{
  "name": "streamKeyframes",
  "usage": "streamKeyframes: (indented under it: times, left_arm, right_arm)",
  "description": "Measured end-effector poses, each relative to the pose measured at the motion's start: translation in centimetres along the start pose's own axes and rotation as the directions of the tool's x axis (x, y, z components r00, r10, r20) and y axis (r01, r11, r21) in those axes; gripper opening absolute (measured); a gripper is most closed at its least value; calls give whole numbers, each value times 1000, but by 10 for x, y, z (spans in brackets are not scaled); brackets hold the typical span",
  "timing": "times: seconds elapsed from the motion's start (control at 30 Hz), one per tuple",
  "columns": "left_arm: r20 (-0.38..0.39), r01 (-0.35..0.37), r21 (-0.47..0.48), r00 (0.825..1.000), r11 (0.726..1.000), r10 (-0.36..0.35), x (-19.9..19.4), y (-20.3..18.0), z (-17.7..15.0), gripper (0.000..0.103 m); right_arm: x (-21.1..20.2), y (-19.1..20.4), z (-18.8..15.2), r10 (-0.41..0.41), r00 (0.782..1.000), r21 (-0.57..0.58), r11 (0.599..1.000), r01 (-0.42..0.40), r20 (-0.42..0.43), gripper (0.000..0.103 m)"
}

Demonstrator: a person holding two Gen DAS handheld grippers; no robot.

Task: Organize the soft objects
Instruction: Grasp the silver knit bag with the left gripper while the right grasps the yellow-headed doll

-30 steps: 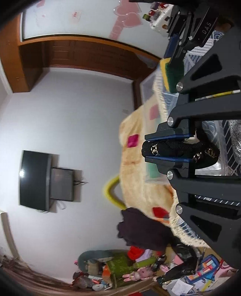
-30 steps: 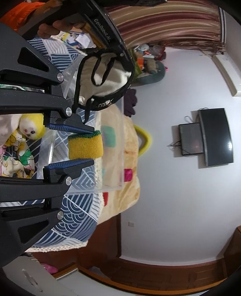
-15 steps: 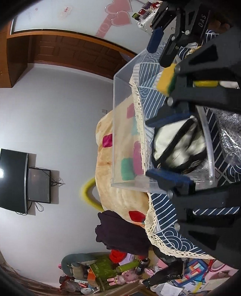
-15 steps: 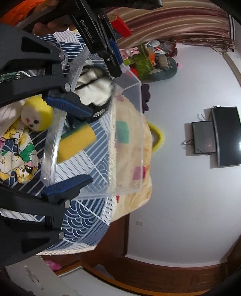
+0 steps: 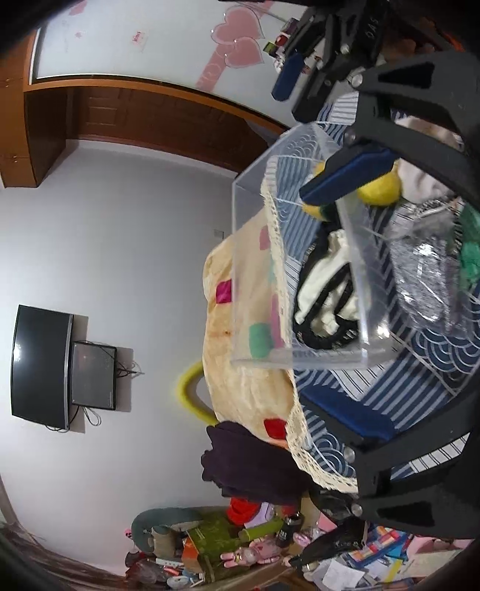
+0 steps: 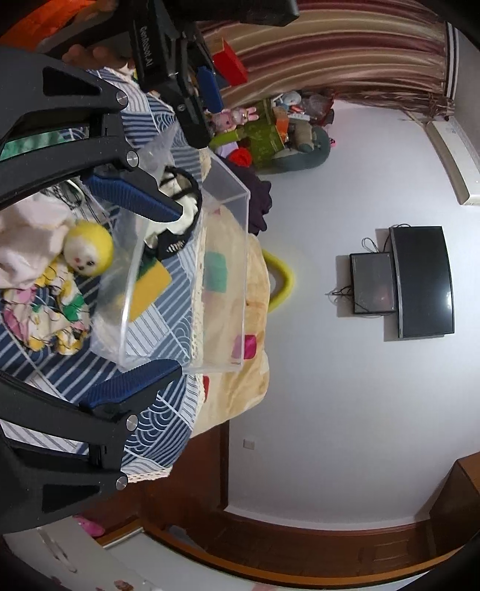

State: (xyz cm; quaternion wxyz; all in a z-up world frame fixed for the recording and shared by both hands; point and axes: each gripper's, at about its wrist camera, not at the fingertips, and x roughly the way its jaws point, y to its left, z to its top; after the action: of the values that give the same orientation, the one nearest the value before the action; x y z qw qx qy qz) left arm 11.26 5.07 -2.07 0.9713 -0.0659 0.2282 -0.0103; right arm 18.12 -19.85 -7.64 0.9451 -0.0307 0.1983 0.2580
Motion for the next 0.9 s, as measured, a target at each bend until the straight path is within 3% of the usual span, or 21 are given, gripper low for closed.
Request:
streamKeyframes:
  times: [0.2,0.33,0.63,0.83,0.9]
  left_arm:
    - [-80,4,-19,997,1000,-6,6,4,-27,100]
    - [-169,37,-55,985,998,-45,19,5,-45,100]
    - [-241,27,-45,970,999,-37,40,2,-70,100]
    - [-268,59,-101,960,993,-84,46,10,-80,100]
    - [-261,65,-107,961,992,-91,45,11,-80,87]
  right_arm:
    - [2,3,-17,30,999,18,999,-29,-37,74]
    - [12,6,-33,49,994,12,999,-49,-98,74]
    - [40,16,-53,84,976,-4,996,-87,-200,72]
    - [54,18,-57,97,963,11,995,-98,-253,56]
    - [58,17,-58,105,958,21,994,-103,-268,42]
